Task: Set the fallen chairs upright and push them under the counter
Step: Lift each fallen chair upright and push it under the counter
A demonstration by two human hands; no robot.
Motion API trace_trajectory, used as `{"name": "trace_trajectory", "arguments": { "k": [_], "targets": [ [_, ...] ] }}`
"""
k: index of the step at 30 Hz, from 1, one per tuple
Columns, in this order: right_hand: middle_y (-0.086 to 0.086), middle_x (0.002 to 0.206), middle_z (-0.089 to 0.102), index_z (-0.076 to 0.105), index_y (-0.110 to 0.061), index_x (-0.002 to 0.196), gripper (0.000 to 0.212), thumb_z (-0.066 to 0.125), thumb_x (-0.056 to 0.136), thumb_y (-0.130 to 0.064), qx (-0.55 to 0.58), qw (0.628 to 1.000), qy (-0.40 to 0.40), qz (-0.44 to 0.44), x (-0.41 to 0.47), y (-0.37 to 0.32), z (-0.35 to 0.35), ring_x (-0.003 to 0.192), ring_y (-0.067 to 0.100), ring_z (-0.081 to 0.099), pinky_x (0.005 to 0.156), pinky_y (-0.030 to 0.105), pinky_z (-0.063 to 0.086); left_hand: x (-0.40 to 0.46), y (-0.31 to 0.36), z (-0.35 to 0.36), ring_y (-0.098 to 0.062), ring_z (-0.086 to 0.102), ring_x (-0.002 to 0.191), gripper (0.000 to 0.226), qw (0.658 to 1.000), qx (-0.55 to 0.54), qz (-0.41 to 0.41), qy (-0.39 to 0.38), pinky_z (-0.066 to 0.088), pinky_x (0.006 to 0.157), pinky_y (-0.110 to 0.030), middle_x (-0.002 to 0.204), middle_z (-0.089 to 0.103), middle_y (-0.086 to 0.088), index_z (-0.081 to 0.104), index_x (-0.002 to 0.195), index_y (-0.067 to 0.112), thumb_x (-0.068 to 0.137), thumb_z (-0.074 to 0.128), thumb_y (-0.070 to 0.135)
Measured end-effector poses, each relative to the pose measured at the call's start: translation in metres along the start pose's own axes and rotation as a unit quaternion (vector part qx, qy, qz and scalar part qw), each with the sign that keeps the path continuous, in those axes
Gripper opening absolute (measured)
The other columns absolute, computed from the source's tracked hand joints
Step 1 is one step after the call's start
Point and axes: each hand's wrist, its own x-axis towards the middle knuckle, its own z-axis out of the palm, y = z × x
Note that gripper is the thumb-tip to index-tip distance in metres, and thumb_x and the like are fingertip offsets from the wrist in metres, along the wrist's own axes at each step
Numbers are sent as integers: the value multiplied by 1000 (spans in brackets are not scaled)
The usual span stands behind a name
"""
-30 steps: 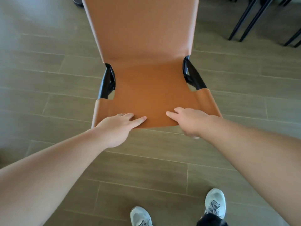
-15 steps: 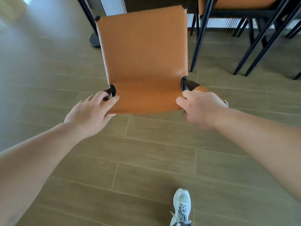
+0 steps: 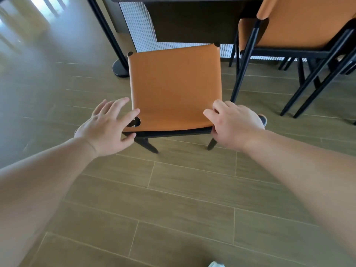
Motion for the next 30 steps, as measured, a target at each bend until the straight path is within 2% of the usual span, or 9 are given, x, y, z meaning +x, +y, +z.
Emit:
{"name": "trace_trajectory", "arguments": {
  "k": [4, 7, 11, 14, 19, 23, 27, 30],
  "targets": [
    [0, 108, 42, 45, -22, 116, 26, 50, 92, -29, -5, 1000, -3, 8, 20, 9, -5, 92, 21, 43, 62, 37, 46, 20, -9, -5, -33, 29, 132, 67, 1000, 13, 24, 14, 20, 117, -53, 147, 32, -14, 44, 140, 23, 80, 70, 41],
    [-1, 111, 41, 43, -23, 124, 35, 53, 91, -32, -1, 1000, -1, 14, 38, 17, -8, 100, 21, 42, 65, 38, 51, 38, -18, -11, -31, 28, 132, 68, 999, 17, 28, 9, 17, 117, -52, 147, 32, -14, 44, 140, 22, 81, 70, 42],
    [1, 118, 39, 30, -28, 138, 60, 60, 87, -36, 16, 999, 5, 27, 67, 33, -15, 109, 22, 40, 71, 38, 52, 67, -29, -16, -29, 27, 132, 67, 999, 17, 35, 8, 16, 118, -51, 146, 32, -13, 44, 141, 21, 82, 68, 43],
    [0, 124, 38, 20, -32, 141, 71, 62, 85, -44, 31, 998, 5, 48, 91, 46, -18, 114, 21, 39, 72, 36, 51, 93, -41, -18, -30, 28, 132, 67, 999, 21, 35, -6, 18, 118, -51, 146, 33, -12, 43, 142, 22, 84, 66, 45],
    [-2, 133, 36, 20, -37, 140, 72, 56, 82, -58, 51, 996, -11, 78, 134, 65, -24, 125, 21, 35, 83, 43, 51, 134, -63, -20, -28, 27, 133, 62, 998, 28, 52, -38, 16, 119, -49, 147, 34, -11, 46, 142, 25, 86, 61, 48],
    [-1, 144, 30, 18, -38, 143, 76, 54, 80, -61, 56, 993, -41, 91, 171, 82, -31, 133, 22, 31, 90, 46, 50, 171, -83, -22, -27, 26, 134, 62, 996, 16, 62, -58, 17, 120, -50, 149, 33, -9, 46, 142, 27, 86, 58, 50],
    [0, 146, 29, 20, -38, 143, 75, 54, 81, -61, 51, 992, -52, 102, 206, 96, -33, 134, 23, 30, 92, 46, 49, 206, -102, -19, -27, 25, 141, 64, 995, 3, 61, -80, 10, 122, -47, 153, 26, -6, 37, 146, 32, 88, 52, 53],
    [0, 146, 31, 25, -38, 143, 73, 52, 81, -64, 50, 991, -50, 115, 225, 104, -29, 133, 23, 33, 87, 45, 50, 227, -111, -16, -28, 29, 137, 65, 995, -13, 63, -73, 17, 121, -48, 150, 32, -7, 41, 144, 30, 86, 58, 52]
  ]
}}
